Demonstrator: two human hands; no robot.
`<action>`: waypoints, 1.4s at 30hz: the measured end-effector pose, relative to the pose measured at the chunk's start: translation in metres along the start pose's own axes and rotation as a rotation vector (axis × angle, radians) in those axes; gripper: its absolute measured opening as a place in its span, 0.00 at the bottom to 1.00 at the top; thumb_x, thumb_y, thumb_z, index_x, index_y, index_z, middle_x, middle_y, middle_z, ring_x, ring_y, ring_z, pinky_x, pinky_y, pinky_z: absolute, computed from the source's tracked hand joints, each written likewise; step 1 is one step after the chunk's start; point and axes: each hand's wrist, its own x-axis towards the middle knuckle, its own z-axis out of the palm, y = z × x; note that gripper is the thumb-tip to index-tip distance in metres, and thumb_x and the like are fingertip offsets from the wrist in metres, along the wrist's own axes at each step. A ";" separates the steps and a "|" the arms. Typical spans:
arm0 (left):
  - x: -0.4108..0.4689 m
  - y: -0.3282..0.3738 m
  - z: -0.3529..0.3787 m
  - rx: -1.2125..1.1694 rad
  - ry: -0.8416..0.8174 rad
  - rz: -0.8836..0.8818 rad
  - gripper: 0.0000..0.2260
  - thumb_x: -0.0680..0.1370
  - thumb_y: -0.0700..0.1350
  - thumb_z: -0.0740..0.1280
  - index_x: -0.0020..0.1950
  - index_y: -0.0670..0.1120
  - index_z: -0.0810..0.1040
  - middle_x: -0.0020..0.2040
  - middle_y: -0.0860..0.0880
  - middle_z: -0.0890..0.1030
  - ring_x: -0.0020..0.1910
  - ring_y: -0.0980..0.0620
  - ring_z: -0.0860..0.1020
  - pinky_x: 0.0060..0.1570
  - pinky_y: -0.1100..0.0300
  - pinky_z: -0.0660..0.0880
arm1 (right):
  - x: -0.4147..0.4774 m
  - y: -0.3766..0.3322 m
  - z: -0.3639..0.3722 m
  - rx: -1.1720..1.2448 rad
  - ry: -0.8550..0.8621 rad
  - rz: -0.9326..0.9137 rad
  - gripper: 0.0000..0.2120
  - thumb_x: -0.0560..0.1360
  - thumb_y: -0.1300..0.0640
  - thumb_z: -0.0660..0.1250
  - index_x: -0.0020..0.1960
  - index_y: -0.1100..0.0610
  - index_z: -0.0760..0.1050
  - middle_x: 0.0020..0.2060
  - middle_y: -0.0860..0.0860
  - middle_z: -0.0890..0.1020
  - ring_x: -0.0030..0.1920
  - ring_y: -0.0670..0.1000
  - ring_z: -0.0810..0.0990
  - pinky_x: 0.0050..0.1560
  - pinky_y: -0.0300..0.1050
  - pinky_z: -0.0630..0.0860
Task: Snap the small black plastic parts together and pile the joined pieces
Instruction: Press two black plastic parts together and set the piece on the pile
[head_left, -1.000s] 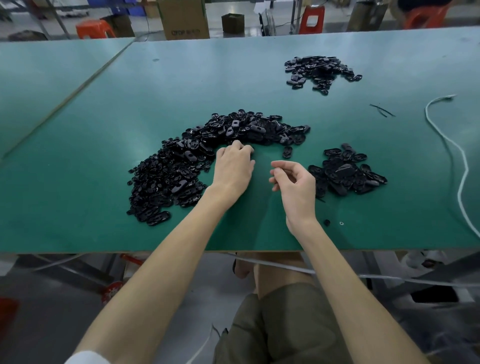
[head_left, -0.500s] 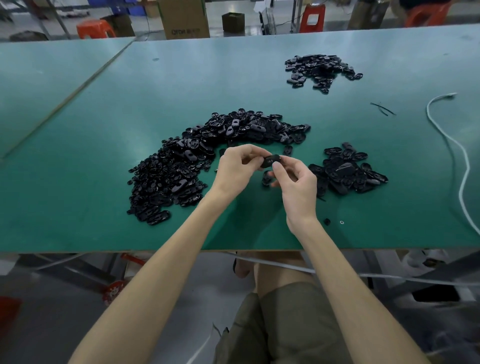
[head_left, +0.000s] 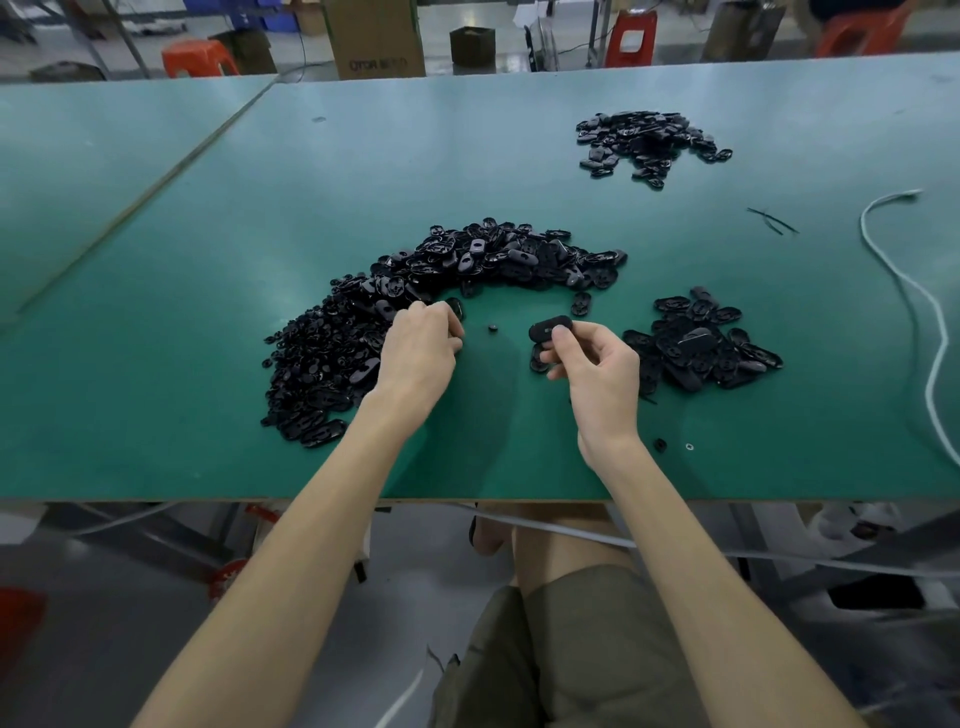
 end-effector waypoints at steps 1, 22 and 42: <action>0.000 0.001 0.000 -0.016 0.004 0.002 0.04 0.81 0.36 0.69 0.54 0.42 0.82 0.55 0.42 0.80 0.56 0.43 0.79 0.59 0.47 0.76 | 0.000 0.000 0.000 -0.002 0.001 0.000 0.04 0.82 0.62 0.68 0.51 0.57 0.82 0.33 0.46 0.85 0.35 0.44 0.82 0.39 0.38 0.78; -0.007 0.034 0.042 -1.518 -0.121 -0.103 0.06 0.80 0.37 0.71 0.56 0.40 0.83 0.47 0.48 0.85 0.39 0.55 0.80 0.42 0.64 0.75 | 0.001 0.001 0.001 0.019 0.026 -0.010 0.06 0.81 0.64 0.68 0.58 0.59 0.80 0.40 0.51 0.86 0.38 0.47 0.84 0.39 0.41 0.79; -0.012 0.035 0.053 -1.250 -0.023 0.057 0.04 0.79 0.38 0.73 0.52 0.43 0.84 0.42 0.51 0.85 0.35 0.54 0.79 0.39 0.64 0.75 | 0.001 0.001 -0.002 0.106 0.126 0.031 0.03 0.81 0.63 0.69 0.55 0.59 0.79 0.41 0.49 0.87 0.41 0.47 0.86 0.43 0.39 0.80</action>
